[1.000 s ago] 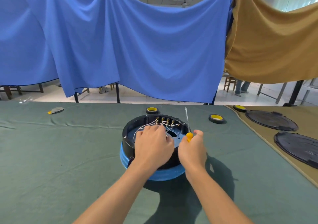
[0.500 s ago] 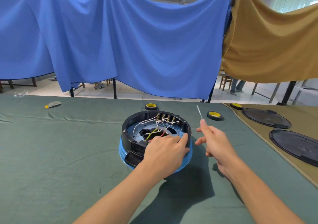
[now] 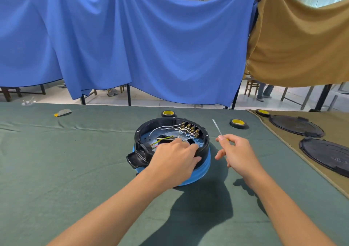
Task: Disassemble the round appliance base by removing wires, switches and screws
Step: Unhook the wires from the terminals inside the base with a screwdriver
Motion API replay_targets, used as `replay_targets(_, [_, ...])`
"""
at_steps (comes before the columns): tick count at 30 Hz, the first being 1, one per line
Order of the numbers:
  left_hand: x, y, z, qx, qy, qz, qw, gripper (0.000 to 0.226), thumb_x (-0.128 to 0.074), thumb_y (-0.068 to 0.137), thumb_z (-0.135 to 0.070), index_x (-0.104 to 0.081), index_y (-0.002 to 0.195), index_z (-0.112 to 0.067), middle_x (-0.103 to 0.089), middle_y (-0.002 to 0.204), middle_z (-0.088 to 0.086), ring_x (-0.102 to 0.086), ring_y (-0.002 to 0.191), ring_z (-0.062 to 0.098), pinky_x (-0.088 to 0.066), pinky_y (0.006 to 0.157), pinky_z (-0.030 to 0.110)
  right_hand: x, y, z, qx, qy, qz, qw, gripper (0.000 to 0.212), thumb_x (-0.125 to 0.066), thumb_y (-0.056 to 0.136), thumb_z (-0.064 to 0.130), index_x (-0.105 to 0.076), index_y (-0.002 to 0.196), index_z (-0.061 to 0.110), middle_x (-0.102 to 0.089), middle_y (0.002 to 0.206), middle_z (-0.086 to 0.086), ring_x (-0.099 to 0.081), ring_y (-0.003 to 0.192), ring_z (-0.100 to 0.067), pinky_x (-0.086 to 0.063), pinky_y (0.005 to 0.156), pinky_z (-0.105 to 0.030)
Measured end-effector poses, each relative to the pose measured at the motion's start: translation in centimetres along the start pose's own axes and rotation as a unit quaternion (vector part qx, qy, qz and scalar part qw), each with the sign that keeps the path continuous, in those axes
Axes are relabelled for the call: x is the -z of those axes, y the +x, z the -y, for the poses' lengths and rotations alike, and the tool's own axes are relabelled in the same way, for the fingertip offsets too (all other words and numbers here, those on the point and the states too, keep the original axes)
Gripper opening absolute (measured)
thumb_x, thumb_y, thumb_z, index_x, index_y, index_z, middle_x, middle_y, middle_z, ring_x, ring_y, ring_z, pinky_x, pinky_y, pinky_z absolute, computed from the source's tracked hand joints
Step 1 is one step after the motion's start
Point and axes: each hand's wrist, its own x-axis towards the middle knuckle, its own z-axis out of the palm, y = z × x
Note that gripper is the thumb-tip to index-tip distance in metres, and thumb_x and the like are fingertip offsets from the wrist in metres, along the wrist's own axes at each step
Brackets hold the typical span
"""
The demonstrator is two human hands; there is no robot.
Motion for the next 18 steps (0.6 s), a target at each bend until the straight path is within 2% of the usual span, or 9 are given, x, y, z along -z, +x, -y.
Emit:
replay_targets(3, [-0.7, 0.9, -1.4, 0.038, 0.082, -0.026, 0.996, 0.035, -0.040, 0.096, -0.050, -0.057, 0.092, -0.020, -0.065, 0.079, -0.006, -0.062, 0.079, 0.019, -0.031, 0.051, 0.029, 0.0, 0.6, 0.0, 0.032, -0.096, -0.004, 0.995, 0.025, -0.042, 0.099, 0.038, -0.063, 0.088, 0.029, -0.067, 0.061, 0.004, -0.052, 0.056, -0.007, -0.041, 0.058, -0.029])
replay_targets(5, [-1.4, 0.9, -2.0, 0.032, 0.134, -0.034, 0.990, 0.033, -0.048, 0.093, -0.049, -0.062, 0.081, -0.022, -0.060, 0.062, -0.007, -0.061, 0.062, 0.016, -0.029, 0.046, 0.027, 0.3, 0.9, 0.2, 0.047, -0.146, 0.002, 0.988, 0.027, -0.040, 0.100, 0.037, -0.062, 0.090, 0.026, -0.065, 0.066, 0.005, -0.059, 0.072, -0.016, -0.043, 0.065, -0.031])
replay_targets(9, [-3.2, 0.7, -1.6, -0.011, 0.178, -0.129, 0.975, 0.033, -0.049, 0.096, -0.038, -0.070, 0.083, -0.017, -0.059, 0.056, -0.004, -0.057, 0.056, 0.018, -0.037, 0.048, 0.028, 1.1, 1.9, 0.7, 0.084, -0.199, 0.023, 0.976, 0.036, -0.038, 0.101, 0.028, -0.065, 0.106, 0.006, -0.066, 0.078, -0.008, -0.059, 0.079, -0.026, -0.047, 0.075, -0.038])
replay_targets(12, [-3.6, 0.6, -1.0, -0.036, 0.182, -0.175, 0.967, 0.034, -0.047, 0.097, -0.036, -0.069, 0.082, -0.015, -0.057, 0.055, -0.002, -0.054, 0.054, 0.020, -0.037, 0.048, 0.029, 1.6, 3.0, 1.2, 0.090, -0.182, 0.010, 0.979, 0.023, -0.054, 0.096, 0.031, -0.068, 0.108, 0.019, -0.069, 0.085, 0.002, -0.059, 0.094, -0.024, -0.047, 0.087, -0.038])
replay_targets(14, [-3.8, 0.5, -0.8, -0.043, 0.187, -0.193, 0.962, 0.033, -0.051, 0.096, -0.035, -0.073, 0.090, -0.012, -0.056, 0.055, -0.001, -0.053, 0.052, 0.020, -0.036, 0.047, 0.029, 1.6, 3.8, 1.5, 0.079, -0.148, -0.030, 0.985, 0.013, -0.068, 0.086, 0.033, -0.066, 0.094, 0.023, -0.067, 0.082, 0.006, -0.058, 0.089, -0.021, -0.047, 0.077, -0.033])
replay_targets(16, [-3.9, 0.5, -0.6, -0.043, 0.192, -0.204, 0.959, 0.031, -0.054, 0.095, -0.034, -0.074, 0.092, -0.010, -0.055, 0.055, 0.000, -0.052, 0.050, 0.020, -0.036, 0.047, 0.029, 1.2, 4.4, 1.6, 0.071, -0.102, -0.102, 0.987, 0.015, -0.078, 0.077, 0.029, -0.066, 0.083, 0.022, -0.064, 0.075, 0.010, -0.060, 0.076, -0.014, -0.045, 0.065, -0.027])
replay_targets(18, [-4.1, 0.6, -0.6, -0.039, 0.197, -0.210, 0.957, 0.030, -0.055, 0.093, -0.034, -0.074, 0.091, -0.010, -0.054, 0.054, 0.000, -0.051, 0.050, 0.020, -0.035, 0.047, 0.029, 0.8, 5.1, 1.7, 0.055, -0.032, -0.144, 0.987, 0.011, -0.079, 0.075, 0.023, -0.070, 0.081, 0.020, -0.067, 0.071, 0.007, -0.064, 0.065, -0.015, -0.051, 0.065, -0.028])
